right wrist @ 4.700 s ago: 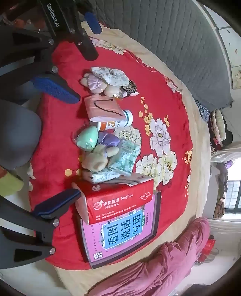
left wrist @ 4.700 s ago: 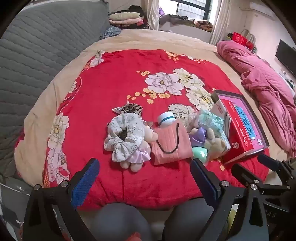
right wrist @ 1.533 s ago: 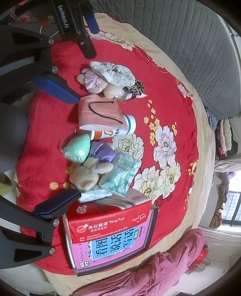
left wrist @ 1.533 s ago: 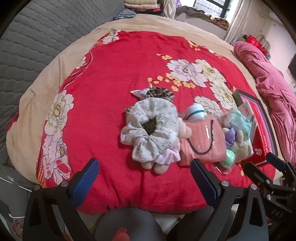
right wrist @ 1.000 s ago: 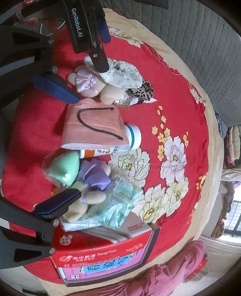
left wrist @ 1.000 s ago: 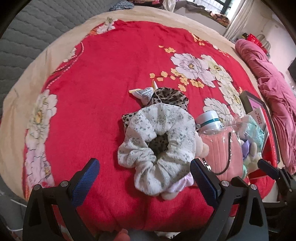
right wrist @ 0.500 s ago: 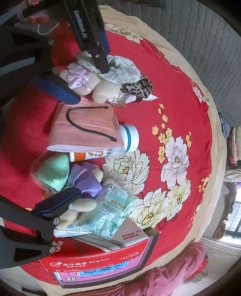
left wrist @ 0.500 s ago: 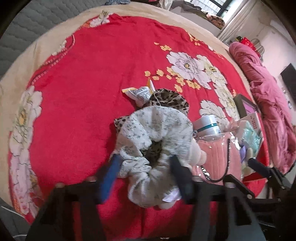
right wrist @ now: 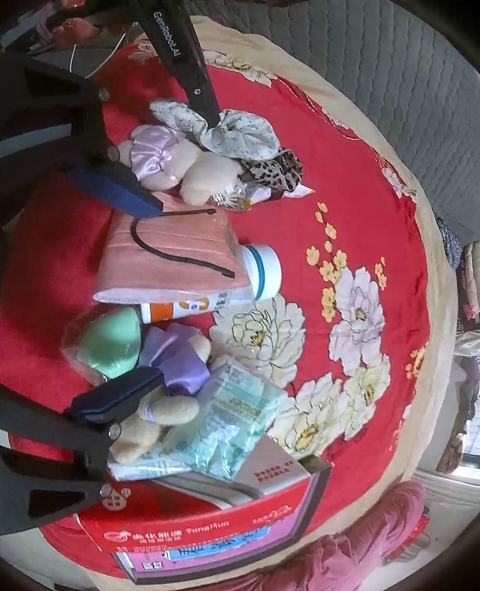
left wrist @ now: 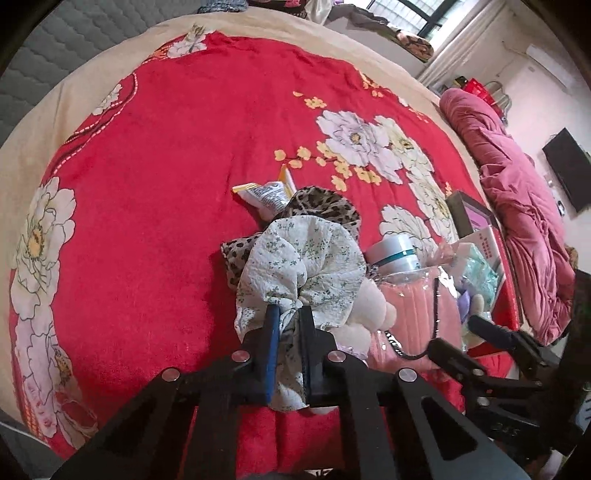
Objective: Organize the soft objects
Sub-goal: 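Lift the scrunchie with the left tool while the right tool grasps the pink mask bag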
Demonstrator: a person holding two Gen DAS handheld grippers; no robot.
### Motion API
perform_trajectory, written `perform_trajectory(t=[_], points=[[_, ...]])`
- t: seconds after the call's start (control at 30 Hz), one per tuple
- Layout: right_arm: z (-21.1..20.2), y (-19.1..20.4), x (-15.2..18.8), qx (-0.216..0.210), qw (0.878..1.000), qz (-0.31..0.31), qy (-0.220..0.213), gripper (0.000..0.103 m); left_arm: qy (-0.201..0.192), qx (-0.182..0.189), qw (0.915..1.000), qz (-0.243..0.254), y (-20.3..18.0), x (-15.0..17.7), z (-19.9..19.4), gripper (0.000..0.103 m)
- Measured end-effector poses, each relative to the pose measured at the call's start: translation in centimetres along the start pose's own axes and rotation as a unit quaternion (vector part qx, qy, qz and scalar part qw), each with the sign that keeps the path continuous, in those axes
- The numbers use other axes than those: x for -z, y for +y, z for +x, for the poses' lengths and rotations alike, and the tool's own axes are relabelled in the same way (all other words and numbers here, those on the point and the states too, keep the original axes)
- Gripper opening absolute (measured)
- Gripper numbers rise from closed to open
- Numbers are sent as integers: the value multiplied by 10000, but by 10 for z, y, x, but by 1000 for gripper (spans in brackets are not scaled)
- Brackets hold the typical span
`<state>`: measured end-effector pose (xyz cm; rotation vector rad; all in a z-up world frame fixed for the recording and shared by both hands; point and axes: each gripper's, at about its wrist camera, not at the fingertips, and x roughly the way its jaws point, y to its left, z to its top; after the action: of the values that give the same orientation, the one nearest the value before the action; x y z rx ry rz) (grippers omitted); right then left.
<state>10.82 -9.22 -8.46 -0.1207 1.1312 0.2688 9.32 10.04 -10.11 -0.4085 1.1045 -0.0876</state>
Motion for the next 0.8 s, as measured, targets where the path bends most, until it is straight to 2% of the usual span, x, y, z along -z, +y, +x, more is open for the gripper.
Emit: perform_trajectory(t=[0.13,0.2,0.23,0.3,0.37,0.5,0.8], points=[[10,6,0,-38,9998,-49,165,66,-59,0,10000,31,-1,0,-3,10],[13,8,0,-109,9998,-21,185,42,-60,40,10000,48,-1,1,-5,10],[12,9,0,-86,9999,-36,122,38,-80,43,10000,35,0,1,-6,10],[8,10,0,-56,9999,-83,-40,16,-76,79,9999,23,0,1,-6,10],[4,5,-1,-278,9996,9,-110,14,-97,120,9999,9,1,1,-8,10],[-4,-2,-4,-415,9988,141,-209,8,-173,188,9997,-4,1,1,-13,10],[-40,-12,-11,-497,9965,192,-639,6,-322,281,9990,160,-15,-2,-31,10]])
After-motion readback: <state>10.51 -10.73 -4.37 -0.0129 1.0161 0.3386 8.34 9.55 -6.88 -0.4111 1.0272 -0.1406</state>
